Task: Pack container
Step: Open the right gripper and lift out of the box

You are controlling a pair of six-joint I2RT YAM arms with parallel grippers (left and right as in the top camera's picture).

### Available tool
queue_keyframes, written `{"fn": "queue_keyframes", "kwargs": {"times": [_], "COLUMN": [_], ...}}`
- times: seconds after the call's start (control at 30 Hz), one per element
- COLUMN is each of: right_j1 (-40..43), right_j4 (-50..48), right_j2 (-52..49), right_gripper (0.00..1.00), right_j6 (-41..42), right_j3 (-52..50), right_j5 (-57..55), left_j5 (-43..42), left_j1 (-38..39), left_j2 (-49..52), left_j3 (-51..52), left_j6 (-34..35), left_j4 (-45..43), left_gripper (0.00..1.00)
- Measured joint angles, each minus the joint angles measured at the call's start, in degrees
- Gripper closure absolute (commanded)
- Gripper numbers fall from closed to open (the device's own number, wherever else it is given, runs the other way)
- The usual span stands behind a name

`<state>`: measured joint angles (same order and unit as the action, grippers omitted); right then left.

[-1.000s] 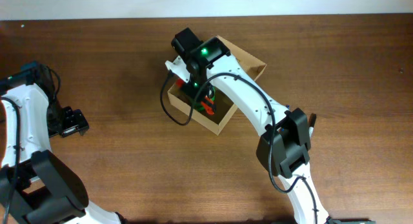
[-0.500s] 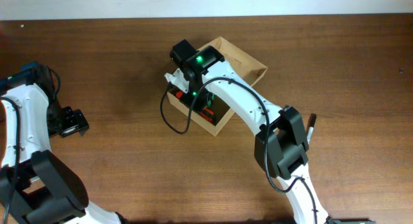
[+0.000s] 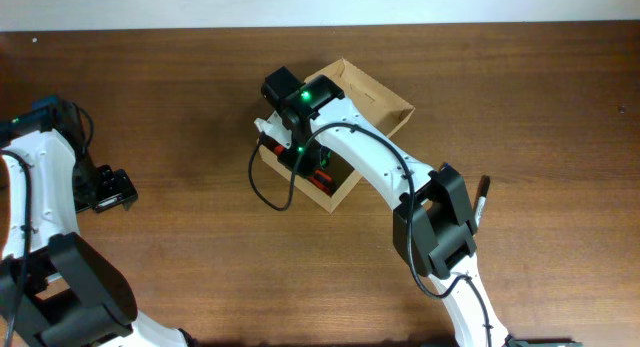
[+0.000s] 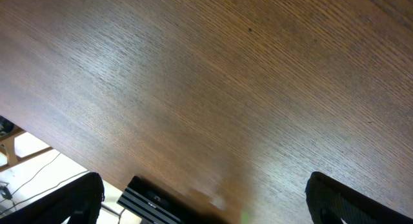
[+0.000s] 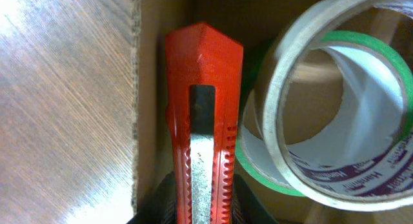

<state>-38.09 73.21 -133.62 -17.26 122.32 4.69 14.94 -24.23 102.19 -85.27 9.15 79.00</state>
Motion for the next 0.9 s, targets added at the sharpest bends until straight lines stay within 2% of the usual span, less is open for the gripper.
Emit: {"fn": "queue_keyframes", "kwargs": {"times": [0.1,0.27,0.63,0.77,0.9], "right_j1": [0.00,0.00,0.09,0.83,6.60], "right_j4": [0.02,0.48,2.51,2.86,2.67], "right_j2": [0.00,0.98,9.33,15.47,28.33], "right_gripper": [0.74,0.60,0.60,0.56,0.56], "right_j6": [0.13,0.31,0.59,0.90,2.49], "right_j3": [0.00,0.00,0.04,0.02,0.07], "right_j5": [-0.63,-2.60,-6.58,-11.41,-13.81], "left_j5": [0.00,-0.02,-0.02,-0.02,-0.02], "left_j1": [0.00,0.00,0.00,0.00,0.00], "left_j2": [0.00,0.00,0.00,0.00,0.00], "left_j3": [0.00,0.00,0.00,0.00,0.00], "left_j6": [0.00,0.00,0.00,0.00,0.00], "left_j4": [0.00,0.02,0.02,0.02,0.00], "left_gripper": [0.00,0.00,0.00,0.00,0.00]}}
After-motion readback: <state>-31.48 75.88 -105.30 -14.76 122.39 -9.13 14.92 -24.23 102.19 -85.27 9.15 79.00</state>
